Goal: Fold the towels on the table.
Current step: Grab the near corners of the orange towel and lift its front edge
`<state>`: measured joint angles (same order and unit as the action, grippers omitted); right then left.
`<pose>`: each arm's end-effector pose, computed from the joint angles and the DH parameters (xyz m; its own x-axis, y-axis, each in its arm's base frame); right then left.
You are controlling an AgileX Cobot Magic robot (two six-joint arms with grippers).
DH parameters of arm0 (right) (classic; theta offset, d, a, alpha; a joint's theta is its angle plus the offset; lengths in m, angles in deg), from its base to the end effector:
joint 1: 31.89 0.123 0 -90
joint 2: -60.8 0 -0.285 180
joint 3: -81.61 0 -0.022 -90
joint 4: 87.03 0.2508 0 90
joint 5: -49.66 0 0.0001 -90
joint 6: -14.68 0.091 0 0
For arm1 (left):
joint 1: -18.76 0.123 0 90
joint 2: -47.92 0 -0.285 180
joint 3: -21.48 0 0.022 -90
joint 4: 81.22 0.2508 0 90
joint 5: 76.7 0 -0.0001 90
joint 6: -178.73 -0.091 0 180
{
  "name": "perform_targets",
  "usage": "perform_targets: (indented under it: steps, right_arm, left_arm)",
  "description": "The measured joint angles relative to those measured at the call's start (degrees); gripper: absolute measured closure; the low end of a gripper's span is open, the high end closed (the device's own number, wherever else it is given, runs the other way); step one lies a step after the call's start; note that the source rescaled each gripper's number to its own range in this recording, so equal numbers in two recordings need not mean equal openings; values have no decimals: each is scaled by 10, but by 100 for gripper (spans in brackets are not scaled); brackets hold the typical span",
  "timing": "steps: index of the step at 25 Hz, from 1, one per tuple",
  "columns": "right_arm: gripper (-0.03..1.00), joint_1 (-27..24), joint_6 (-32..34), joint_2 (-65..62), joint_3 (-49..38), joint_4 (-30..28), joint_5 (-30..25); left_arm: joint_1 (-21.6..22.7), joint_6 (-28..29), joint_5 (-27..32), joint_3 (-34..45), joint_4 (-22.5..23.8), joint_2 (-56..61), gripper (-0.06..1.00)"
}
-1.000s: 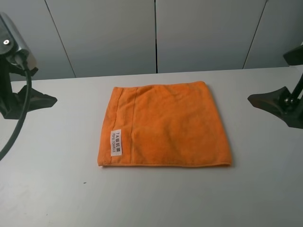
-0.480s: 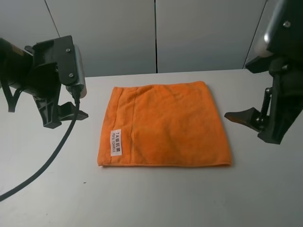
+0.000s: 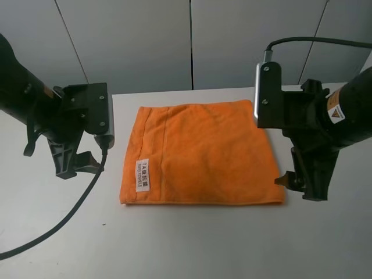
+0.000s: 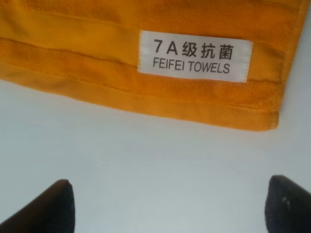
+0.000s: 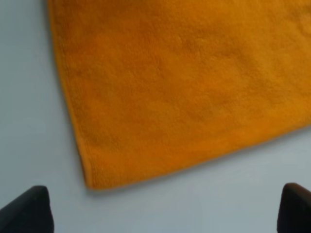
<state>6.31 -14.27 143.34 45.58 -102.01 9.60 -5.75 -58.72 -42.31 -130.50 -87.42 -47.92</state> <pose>0.1884 0.1290 0.2219 -0.1886 -0.9637 -0.1890 -0.8980 0.2471 -0.3640 0.2555 -0.1226 0.2007 -0.1718 0.9466 -0.2728 0.9339 0.2446 0.2607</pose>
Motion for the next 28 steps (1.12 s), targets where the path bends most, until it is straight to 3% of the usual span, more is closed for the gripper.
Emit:
perform_targets:
  steps: [2, 6, 9, 12, 18, 24, 28]
  right_arm:
    - [-3, 0, 65, 24, 30, 11, -7]
    - [-3, 0, 138, 38, 43, 26, 45]
    - [-3, 0, 139, 41, 48, 32, 40]
    - [-3, 0, 130, 61, 57, 33, -6]
    - [-3, 0, 32, 122, 61, 69, -44]
    - [-3, 0, -59, 165, 61, 74, -86]
    - [-3, 0, -125, 167, 63, 83, -88]
  left_arm:
    - [0, 1, -14, 0, -1, -2, -6]
    - [0, 2, -31, 0, -12, -2, -6]
    - [0, 4, -24, 0, -2, -4, -6]
    - [0, 19, -15, 0, 27, -14, -6]
    - [0, 83, 55, -30, 96, -46, -6]
    - [0, 86, 141, -74, 89, -74, -6]
    - [0, 59, 143, -75, 88, -83, -6]
